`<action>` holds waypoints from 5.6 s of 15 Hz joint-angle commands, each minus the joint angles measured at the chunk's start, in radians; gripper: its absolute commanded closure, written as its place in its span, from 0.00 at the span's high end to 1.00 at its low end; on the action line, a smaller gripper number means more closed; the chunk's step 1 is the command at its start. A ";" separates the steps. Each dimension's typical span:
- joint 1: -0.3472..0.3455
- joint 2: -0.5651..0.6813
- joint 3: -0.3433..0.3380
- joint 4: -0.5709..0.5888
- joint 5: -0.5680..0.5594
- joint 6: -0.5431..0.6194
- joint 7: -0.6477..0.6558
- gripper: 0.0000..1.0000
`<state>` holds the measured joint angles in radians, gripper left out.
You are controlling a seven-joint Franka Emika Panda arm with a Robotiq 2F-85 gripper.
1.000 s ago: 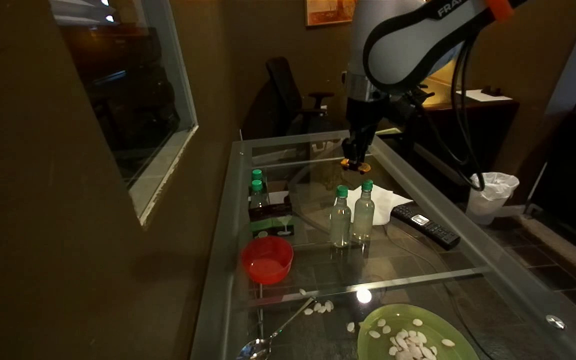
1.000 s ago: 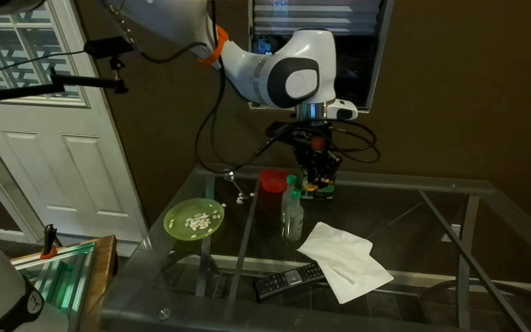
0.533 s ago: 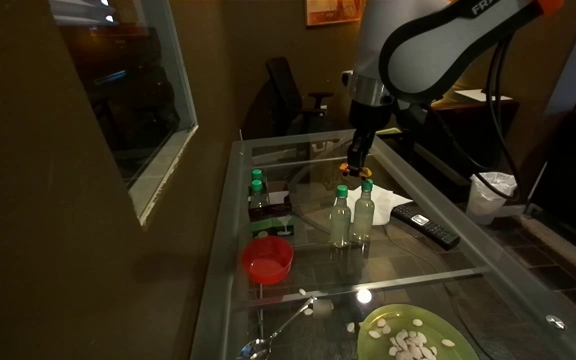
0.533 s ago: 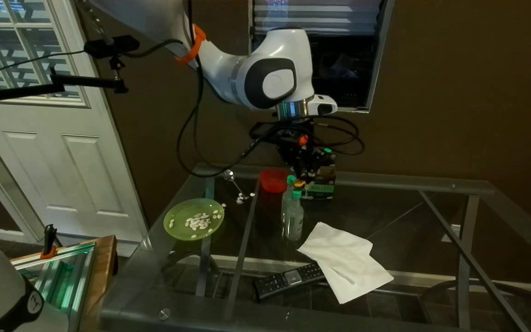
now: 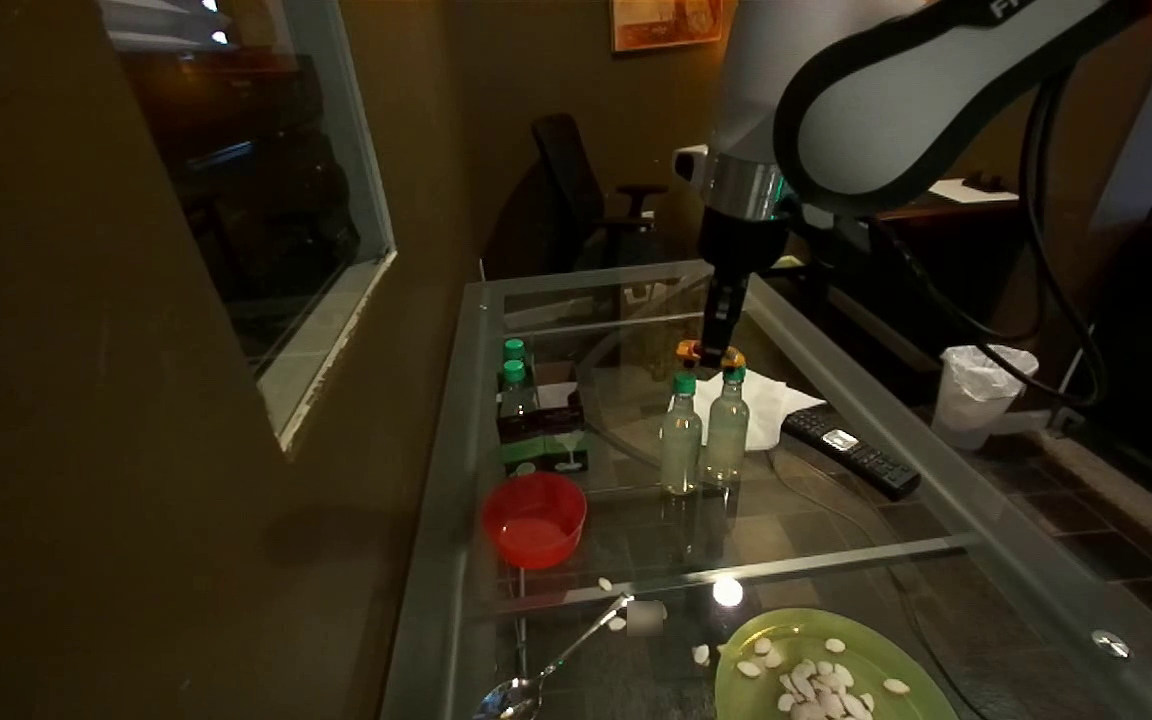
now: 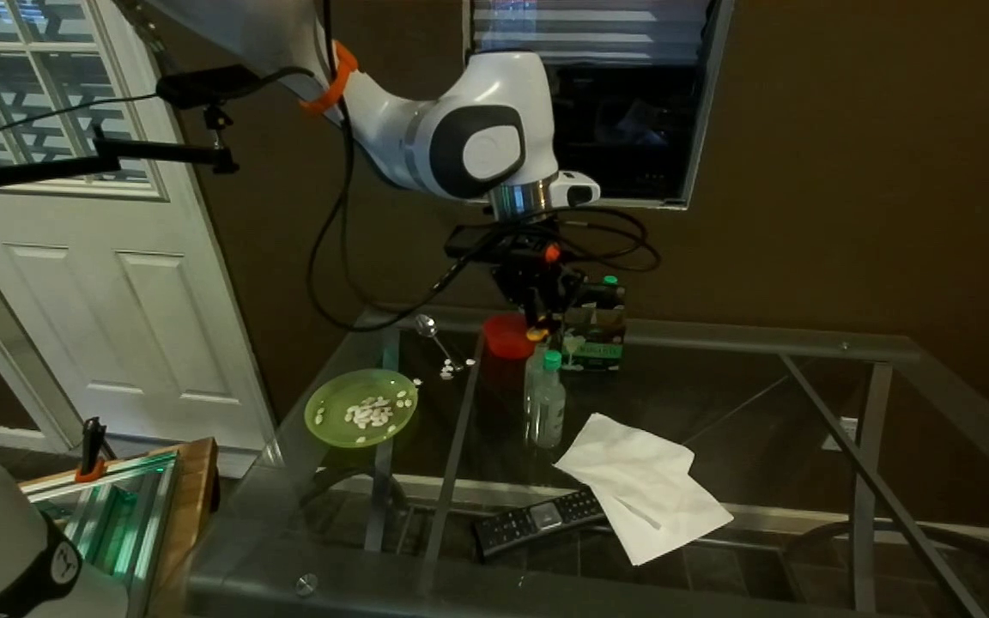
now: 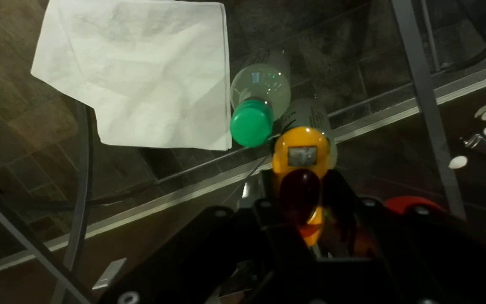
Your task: Move the orange car to the left.
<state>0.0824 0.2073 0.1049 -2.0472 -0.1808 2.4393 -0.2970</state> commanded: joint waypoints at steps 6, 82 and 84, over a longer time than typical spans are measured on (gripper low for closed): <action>-0.004 -0.045 0.076 -0.088 0.073 0.009 -0.278 0.08; 0.338 -0.010 0.093 0.177 -0.110 -0.379 0.442 1.00; 0.311 0.078 0.122 0.283 -0.096 -0.399 0.388 1.00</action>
<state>0.4048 0.2810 0.2131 -1.7710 -0.2730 2.0449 0.0891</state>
